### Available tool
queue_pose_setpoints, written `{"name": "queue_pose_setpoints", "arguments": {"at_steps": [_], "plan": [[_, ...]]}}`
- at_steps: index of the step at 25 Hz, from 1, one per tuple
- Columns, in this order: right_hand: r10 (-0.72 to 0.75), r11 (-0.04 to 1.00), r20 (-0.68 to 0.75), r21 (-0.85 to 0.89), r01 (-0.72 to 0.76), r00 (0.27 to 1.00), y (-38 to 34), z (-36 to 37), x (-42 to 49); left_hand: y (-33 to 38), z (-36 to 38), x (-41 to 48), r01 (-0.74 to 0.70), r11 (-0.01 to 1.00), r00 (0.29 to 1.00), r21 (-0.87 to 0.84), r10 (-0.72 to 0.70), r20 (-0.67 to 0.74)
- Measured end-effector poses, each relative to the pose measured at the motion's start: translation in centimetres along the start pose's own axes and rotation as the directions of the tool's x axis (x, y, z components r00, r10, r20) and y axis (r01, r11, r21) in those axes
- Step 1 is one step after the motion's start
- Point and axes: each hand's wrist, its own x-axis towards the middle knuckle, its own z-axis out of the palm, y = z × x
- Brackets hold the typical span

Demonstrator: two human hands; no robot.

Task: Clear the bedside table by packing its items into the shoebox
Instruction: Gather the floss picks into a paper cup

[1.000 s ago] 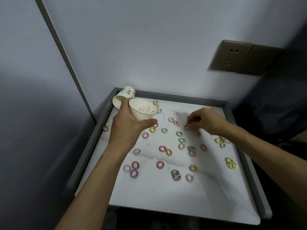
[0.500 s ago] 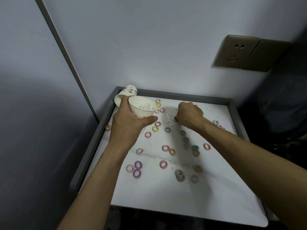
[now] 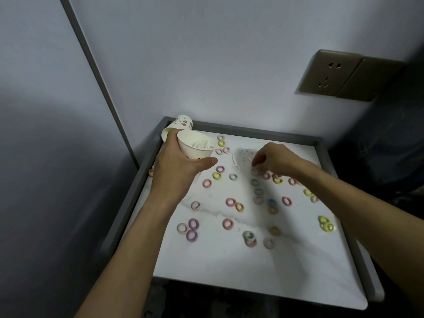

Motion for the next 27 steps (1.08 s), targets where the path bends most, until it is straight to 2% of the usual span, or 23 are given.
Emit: {"name": "queue_pose_setpoints", "arguments": {"at_steps": [4, 7, 9, 12, 13, 15, 18, 21, 24, 27], "plan": [[0.015, 0.998, -0.117, -0.056, -0.022, 0.993, 0.0, 0.1, 0.3, 0.2, 0.3, -0.2, -0.009, 1.0, 1.0, -0.002, 0.009, 0.013], [0.026, 0.972, -0.158, -0.225, -0.061, 0.987, -1.7, 1.2, 0.5, 0.2, 0.3, -0.2, -0.016, 1.0, 1.0, 0.005, 0.016, 0.012], [-0.026, 0.934, -0.142, -0.356, -0.026, 0.989, -2.5, 1.5, 0.7, 0.1, 0.3, -0.1, -0.014, 1.0, 1.0, 0.015, 0.013, 0.016], [-0.047, 0.902, -0.046, -0.431, 0.022, 0.998, -2.4, 1.5, 0.6, 0.1, 0.3, 0.0, -0.02, 1.0, 1.0, 0.012, 0.02, 0.013], [-0.052, 0.901, -0.045, -0.432, 0.028, 0.998, -2.1, 1.6, 0.6, 0.1, 0.3, 0.0, -0.024, 1.0, 1.0, 0.006, 0.024, 0.01], [-0.064, 0.922, -0.131, -0.386, 0.008, 0.989, -1.8, 1.5, 0.9, 0.0, 0.2, 0.0, -0.025, 1.0, 1.0, -0.004, 0.025, 0.009], [-0.028, 0.99, -0.263, -0.142, -0.01, 0.965, -2.3, 1.1, 1.8, -0.1, 0.1, 0.1, -0.016, 1.0, 1.0, -0.007, 0.016, 0.007], [0.001, 1.0, -0.229, 0.002, -0.001, 0.973, -3.9, 1.5, 2.2, -0.5, -0.6, 0.4, -0.023, 1.0, 1.0, -0.012, 0.023, -0.007], [0.068, 0.997, -0.213, -0.01, -0.072, 0.975, -5.1, 2.6, 1.8, -1.0, -1.3, 0.6, -0.024, 0.999, 0.999, -0.021, 0.023, -0.032], [0.068, 0.979, -0.292, -0.164, -0.12, 0.954, -6.2, 3.0, 1.3, -1.4, -1.9, 0.9, -0.005, 1.0, 0.999, -0.015, 0.004, -0.035]]}}
